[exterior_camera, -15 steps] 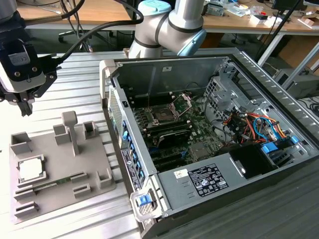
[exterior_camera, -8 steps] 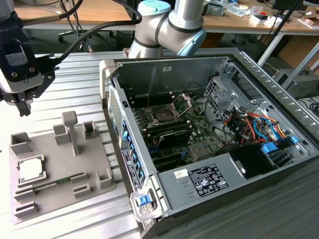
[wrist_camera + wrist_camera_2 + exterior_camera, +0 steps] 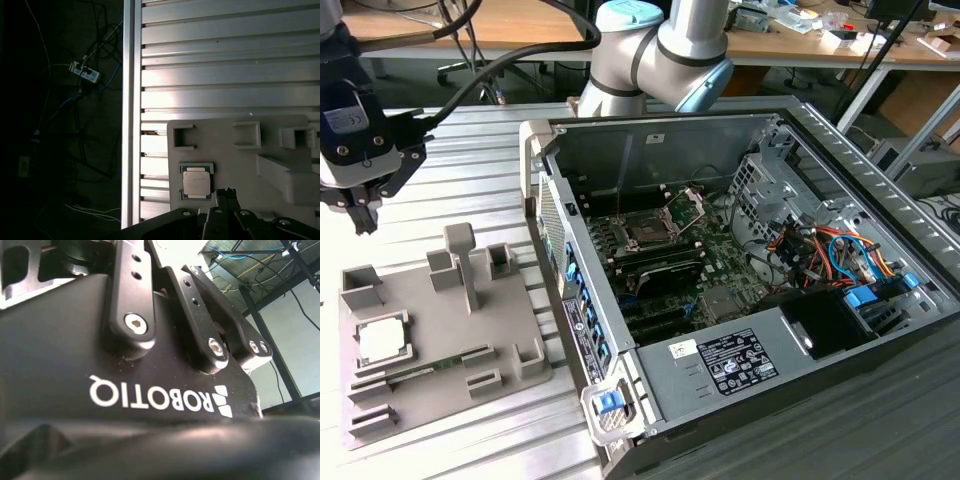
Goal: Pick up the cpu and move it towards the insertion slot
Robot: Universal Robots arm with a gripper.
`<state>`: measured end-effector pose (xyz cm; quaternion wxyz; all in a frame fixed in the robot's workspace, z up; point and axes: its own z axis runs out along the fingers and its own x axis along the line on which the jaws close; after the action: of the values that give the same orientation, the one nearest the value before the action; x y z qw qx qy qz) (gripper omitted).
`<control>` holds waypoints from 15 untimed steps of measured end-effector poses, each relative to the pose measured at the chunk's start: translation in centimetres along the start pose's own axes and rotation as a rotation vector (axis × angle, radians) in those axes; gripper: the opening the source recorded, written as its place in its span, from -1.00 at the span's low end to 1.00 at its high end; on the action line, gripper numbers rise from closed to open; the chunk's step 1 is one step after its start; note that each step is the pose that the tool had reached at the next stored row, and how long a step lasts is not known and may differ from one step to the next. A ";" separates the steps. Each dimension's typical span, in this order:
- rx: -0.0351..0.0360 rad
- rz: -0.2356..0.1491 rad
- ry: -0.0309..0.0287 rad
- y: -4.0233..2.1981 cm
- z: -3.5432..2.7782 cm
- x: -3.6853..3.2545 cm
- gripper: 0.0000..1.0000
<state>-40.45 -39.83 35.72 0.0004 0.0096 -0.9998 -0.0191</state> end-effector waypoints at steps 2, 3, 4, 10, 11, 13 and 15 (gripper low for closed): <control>-0.0001 0.000 -0.0001 0.01 0.01 0.12 -0.79; 0.0000 0.000 0.0000 0.00 0.02 0.19 -0.79; 0.0000 0.000 0.0000 0.00 0.02 0.27 -0.79; 0.0000 0.000 0.0000 0.01 0.05 0.65 -0.79; 0.0000 0.000 0.0000 0.02 0.06 0.75 -0.79; 0.0000 0.000 0.0000 0.01 0.06 0.93 -0.79; 0.0000 0.000 0.0000 0.02 0.07 1.08 -0.79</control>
<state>-41.54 -39.83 35.65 0.0004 0.0095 -0.9998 -0.0191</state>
